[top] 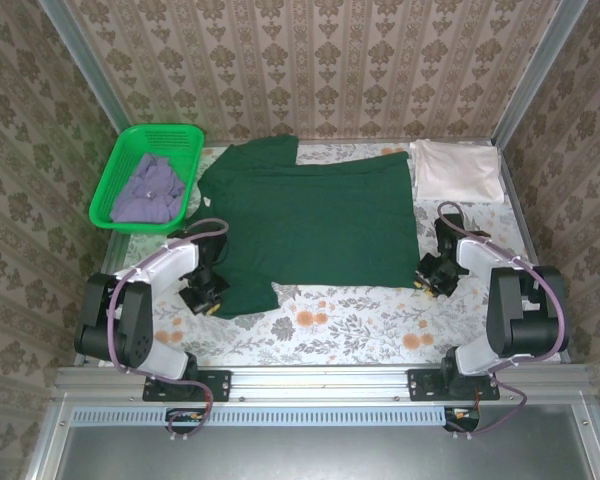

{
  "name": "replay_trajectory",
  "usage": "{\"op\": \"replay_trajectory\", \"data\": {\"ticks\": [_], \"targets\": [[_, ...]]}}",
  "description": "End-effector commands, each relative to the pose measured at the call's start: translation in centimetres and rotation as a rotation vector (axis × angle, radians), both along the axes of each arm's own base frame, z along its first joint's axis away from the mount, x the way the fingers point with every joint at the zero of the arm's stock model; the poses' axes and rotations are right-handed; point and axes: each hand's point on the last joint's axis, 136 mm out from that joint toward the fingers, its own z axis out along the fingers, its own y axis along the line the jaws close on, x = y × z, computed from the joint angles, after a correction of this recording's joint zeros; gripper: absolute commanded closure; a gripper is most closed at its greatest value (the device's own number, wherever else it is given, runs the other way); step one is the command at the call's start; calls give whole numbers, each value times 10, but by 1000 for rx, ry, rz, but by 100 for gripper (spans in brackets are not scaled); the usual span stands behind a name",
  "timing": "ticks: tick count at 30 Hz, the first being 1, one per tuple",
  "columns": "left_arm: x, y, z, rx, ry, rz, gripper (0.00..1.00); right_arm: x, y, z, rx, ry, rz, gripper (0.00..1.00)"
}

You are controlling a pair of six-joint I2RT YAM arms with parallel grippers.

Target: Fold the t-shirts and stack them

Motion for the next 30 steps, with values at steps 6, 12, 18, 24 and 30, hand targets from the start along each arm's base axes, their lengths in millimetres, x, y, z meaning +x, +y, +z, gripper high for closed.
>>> {"op": "replay_trajectory", "data": {"ticks": [6,12,18,24,30], "targets": [[-26,15,2,54,58,-51,100,9,16,-4,14,0,74,85],[-31,10,-6,28,73,-45,100,10,12,-1,-16,8,100,100],[-39,4,-10,26,98,-73,100,0,7,4,-42,28,113,100],[-56,-3,-9,39,143,-129,100,-22,-4,11,-94,60,83,100],[-68,-5,-8,58,148,-129,100,-44,-17,18,-115,51,-3,100]]}}
